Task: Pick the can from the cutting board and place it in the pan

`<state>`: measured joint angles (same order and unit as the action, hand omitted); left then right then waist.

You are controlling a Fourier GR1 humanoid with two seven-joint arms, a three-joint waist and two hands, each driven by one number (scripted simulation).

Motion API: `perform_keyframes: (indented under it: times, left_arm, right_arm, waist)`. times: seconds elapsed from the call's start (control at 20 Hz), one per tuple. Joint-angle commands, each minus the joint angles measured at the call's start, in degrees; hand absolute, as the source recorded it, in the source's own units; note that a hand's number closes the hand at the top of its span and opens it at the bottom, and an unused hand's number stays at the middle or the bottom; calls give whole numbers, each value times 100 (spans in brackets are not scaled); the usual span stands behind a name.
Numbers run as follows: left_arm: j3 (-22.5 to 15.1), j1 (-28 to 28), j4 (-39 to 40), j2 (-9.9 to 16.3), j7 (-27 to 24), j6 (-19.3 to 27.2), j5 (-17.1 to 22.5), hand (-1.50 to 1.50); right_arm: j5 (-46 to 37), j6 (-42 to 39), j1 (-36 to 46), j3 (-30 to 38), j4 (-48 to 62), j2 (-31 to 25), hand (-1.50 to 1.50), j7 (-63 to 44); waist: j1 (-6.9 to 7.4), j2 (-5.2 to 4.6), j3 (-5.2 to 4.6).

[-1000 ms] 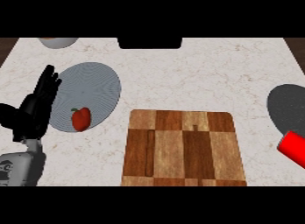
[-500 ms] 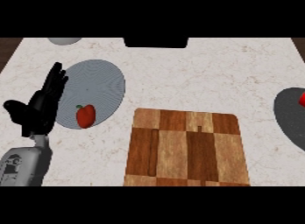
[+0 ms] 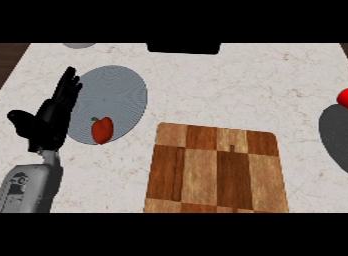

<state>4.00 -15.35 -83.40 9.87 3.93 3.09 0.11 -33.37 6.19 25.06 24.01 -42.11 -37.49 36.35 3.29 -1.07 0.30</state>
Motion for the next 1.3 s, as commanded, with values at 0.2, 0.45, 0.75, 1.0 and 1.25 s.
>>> perform_keyframes:
  times: [0.2, 0.45, 0.75, 1.0, 1.25]
  left_arm:
    - [-29, -239, 141, -66, -6, -15, 7, 0]
    - [-4, 62, 136, -98, -169, -66, 63, 0]
    - [-31, 11, -68, -58, 90, 57, -56, 0]
    - [223, -69, 105, 156, -31, -111, 108, 0]
    - [136, 182, -116, -5, -11, 53, 31, 0]
  right_arm:
    - [-130, -977, 736, -121, 1993, -264, -150, 210]
    - [-88, -1710, 922, -141, 2644, -231, -150, 670]
    - [230, -1472, 965, 262, 2934, -193, -150, 1550]
    - [923, -2287, 1054, 938, 3194, -629, -150, 1766]
    - [1137, -3919, 552, 1009, 3416, -1188, -150, 2083]
  waist:
    - [48, -78, 9]
    - [73, -69, 16]
    - [-56, -18, 17]
    - [-149, -5, 8]
    - [-242, 49, 6]
